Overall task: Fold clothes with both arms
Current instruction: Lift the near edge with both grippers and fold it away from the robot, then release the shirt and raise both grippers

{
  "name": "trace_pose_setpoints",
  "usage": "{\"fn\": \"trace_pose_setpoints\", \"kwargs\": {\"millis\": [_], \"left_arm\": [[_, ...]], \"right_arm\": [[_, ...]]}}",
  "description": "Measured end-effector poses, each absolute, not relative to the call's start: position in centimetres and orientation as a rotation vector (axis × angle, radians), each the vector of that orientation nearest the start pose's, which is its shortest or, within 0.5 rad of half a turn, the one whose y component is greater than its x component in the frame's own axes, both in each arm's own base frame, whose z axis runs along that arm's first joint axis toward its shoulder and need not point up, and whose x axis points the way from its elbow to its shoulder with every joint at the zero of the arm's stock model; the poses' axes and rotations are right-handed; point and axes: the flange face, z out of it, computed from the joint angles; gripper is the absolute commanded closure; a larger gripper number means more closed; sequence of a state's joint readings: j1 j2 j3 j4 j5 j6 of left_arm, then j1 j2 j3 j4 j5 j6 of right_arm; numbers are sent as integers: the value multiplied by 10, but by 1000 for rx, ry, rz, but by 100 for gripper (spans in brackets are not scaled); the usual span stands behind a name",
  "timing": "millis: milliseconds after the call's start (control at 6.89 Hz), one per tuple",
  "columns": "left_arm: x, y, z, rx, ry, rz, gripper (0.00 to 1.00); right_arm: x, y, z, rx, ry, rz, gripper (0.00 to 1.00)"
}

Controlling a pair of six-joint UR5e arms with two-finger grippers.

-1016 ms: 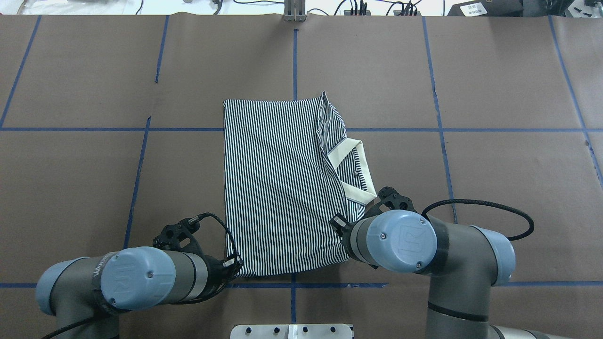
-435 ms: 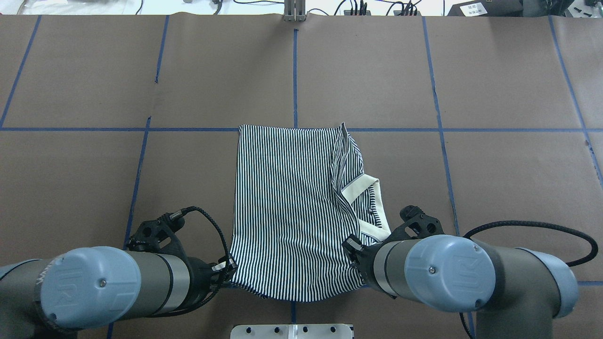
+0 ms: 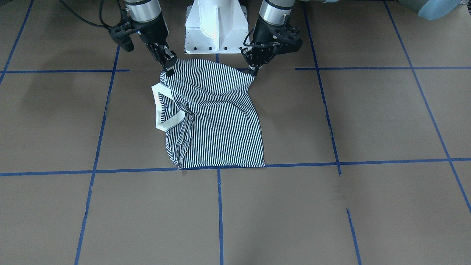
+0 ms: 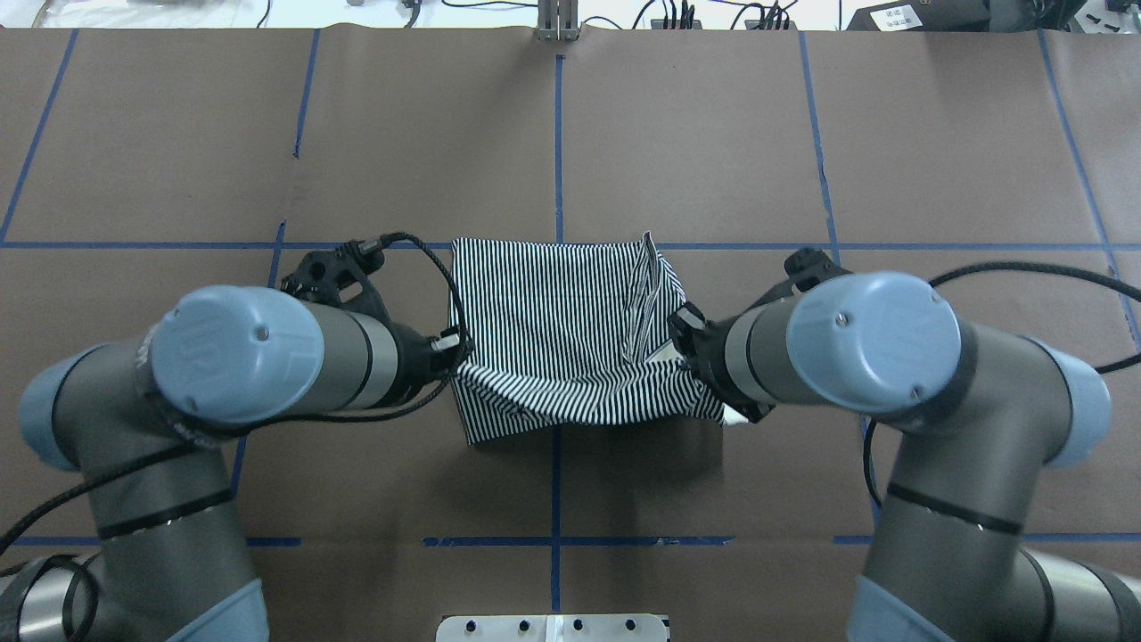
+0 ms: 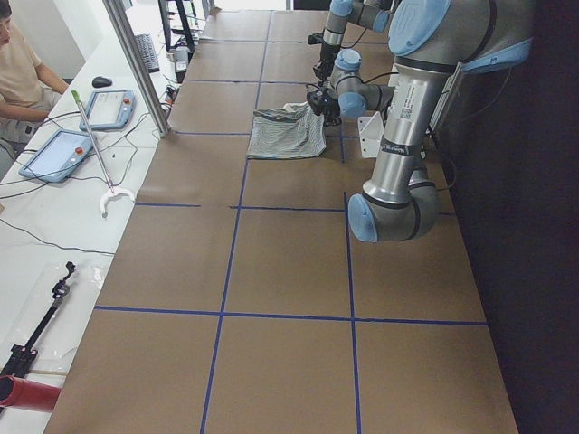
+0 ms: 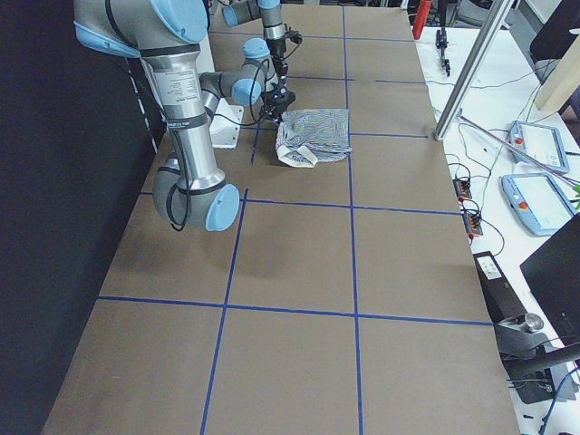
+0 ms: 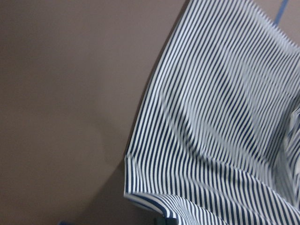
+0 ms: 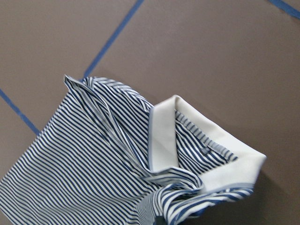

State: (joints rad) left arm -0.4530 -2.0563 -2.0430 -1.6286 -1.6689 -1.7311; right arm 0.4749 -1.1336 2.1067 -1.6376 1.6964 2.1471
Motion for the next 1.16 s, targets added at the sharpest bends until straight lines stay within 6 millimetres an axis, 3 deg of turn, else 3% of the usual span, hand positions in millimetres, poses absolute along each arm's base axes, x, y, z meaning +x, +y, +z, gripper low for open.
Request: {"fn": "trace_pose_setpoints", "kwargs": {"millis": [290,435,581,726,871,1016,1161], "left_arm": [[451,-419,196,153,1003,-509,100],[453,-438,201,185,988,-495,100],[460,-452,209,208,979,-479,100],[473,-465,221,222,978,-469,100],[493,-485,235,243,977,-450,85],[512,-514,252,280,975,-424,80],[511,-549,265,332,972,-404,80]], "right_arm": [[-449,-435,213,-152,-892,972,100],[-461,-464,224,-148,-904,989,92],[-470,-487,237,-147,-905,1004,72],[-481,-511,245,-146,-894,1018,38],[-495,-541,257,-155,-887,1032,0],[-503,-584,271,-168,-898,1041,0],[-497,-628,276,-178,-916,1032,0]]}}
